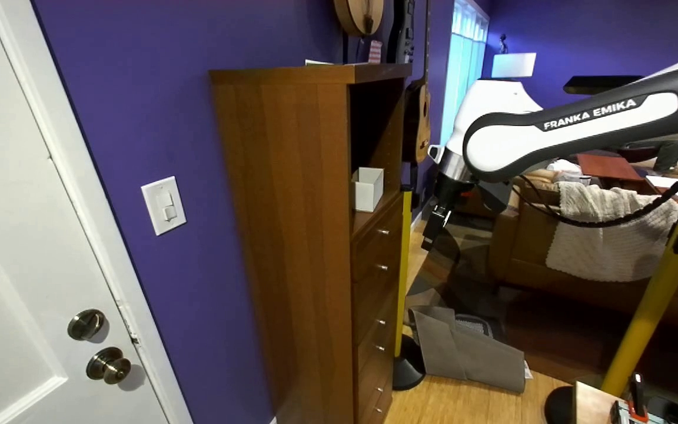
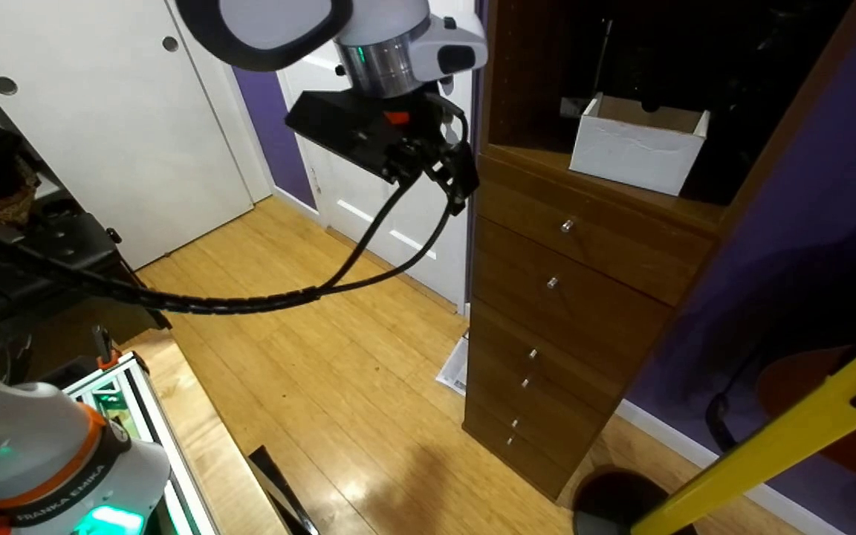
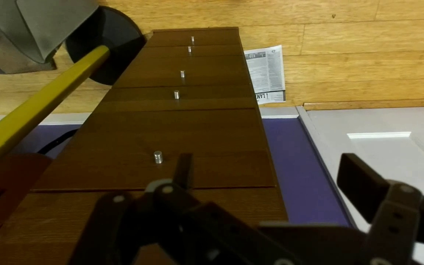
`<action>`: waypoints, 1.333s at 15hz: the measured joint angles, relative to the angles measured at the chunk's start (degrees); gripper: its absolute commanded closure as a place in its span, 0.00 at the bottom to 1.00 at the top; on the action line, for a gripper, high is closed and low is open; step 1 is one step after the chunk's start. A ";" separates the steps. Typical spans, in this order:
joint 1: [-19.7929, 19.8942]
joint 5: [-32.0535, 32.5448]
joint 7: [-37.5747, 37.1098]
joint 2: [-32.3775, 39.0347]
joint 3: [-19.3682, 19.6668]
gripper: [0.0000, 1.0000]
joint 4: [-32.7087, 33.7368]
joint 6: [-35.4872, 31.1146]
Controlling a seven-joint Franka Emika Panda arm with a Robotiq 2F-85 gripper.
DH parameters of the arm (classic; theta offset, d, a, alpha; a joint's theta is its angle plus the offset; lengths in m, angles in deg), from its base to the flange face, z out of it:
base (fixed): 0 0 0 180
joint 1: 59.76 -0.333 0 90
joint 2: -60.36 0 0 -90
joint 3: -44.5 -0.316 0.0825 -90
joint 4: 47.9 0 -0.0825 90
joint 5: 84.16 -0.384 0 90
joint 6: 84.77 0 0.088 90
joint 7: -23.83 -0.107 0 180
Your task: Open the top drawer
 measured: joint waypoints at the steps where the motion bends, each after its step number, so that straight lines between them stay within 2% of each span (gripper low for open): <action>1: 0.20 -0.10 1.34 1.78 0.47 0.00 1.28 -0.17; 6: 2.41 -0.52 4.88 8.66 1.86 0.00 6.67 -1.09; 20: 2.51 -0.76 5.85 9.93 0.67 0.00 8.54 0.30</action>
